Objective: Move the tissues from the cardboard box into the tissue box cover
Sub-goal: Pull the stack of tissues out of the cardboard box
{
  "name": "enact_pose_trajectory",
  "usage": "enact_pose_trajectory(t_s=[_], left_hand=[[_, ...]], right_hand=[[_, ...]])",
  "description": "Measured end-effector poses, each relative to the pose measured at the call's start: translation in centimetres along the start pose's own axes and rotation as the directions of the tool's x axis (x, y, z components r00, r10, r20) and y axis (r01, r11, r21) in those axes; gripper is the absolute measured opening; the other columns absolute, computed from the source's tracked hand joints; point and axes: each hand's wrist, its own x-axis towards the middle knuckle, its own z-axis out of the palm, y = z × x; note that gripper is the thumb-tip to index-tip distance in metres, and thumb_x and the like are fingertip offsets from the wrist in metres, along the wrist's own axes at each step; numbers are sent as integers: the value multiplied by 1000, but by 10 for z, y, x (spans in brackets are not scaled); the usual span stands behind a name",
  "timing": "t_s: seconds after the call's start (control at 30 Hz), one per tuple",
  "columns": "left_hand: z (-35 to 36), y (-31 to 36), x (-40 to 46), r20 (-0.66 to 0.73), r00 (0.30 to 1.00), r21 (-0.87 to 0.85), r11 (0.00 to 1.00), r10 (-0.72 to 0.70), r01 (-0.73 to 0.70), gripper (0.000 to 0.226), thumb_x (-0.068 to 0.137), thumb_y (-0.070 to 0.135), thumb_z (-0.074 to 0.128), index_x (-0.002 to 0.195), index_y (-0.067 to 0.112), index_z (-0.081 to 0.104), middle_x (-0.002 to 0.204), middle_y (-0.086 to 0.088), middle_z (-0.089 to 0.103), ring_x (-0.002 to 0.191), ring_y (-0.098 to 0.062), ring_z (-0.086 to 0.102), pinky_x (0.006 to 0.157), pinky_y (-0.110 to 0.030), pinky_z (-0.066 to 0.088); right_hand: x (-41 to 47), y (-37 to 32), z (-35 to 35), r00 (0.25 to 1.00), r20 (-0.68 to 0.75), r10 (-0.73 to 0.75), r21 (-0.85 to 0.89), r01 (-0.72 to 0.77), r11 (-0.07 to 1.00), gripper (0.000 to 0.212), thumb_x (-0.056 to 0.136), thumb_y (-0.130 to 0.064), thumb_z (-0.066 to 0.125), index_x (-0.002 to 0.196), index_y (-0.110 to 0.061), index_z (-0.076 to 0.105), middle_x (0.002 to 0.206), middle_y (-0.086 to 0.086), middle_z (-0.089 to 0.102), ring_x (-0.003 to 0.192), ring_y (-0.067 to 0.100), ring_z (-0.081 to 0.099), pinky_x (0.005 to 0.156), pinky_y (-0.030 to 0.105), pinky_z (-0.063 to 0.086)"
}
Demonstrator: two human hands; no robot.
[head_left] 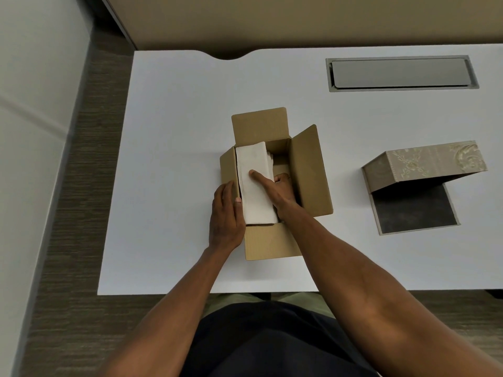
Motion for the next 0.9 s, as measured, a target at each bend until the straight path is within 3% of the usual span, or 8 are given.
enact_pose_trajectory(t_s=[0.2,0.33,0.5,0.67,0.9], left_hand=[[-1,0,0,8,1000,16,1000,-1,1,49,108,27,36,153,9,38,154,-15,43,137,-29,48,104,-45,54],[-1,0,1,7,1000,21,1000,-15,15,48,108,27,38,153,12,38,156,-12,41,140,-28,45,108,-47,50],[-1,1,-1,19,1000,76,997,-6,5,47,108,27,40,153,12,39,155,-12,41,140,-28,44,107,-47,51],[0,4,-3,16,1000,92,995,-25,23,48,107,27,41,152,11,40,155,-14,42,140,-30,45,105,-49,52],[-2,7,-3,40,999,120,993,-9,5,49,107,28,42,152,10,41,155,-14,42,141,-30,43,109,-47,49]], right_hand=[[2,1,-10,999,35,25,50,-26,998,91,65,-61,90,133,-17,48,126,8,64,111,29,66,101,51,55],[0,-2,-17,971,199,131,119,-157,980,71,68,-52,91,122,-17,60,120,11,71,106,31,70,99,51,56],[-4,-8,-21,963,230,141,153,-179,972,71,68,-47,93,122,-16,61,118,11,72,105,31,70,93,48,58],[-6,-8,-20,987,142,73,82,-85,993,88,64,-52,93,132,-18,51,123,8,65,108,30,66,100,52,55],[-10,-9,-23,994,97,-46,47,42,998,83,69,-54,90,134,-17,55,124,6,67,110,27,67,102,51,55]])
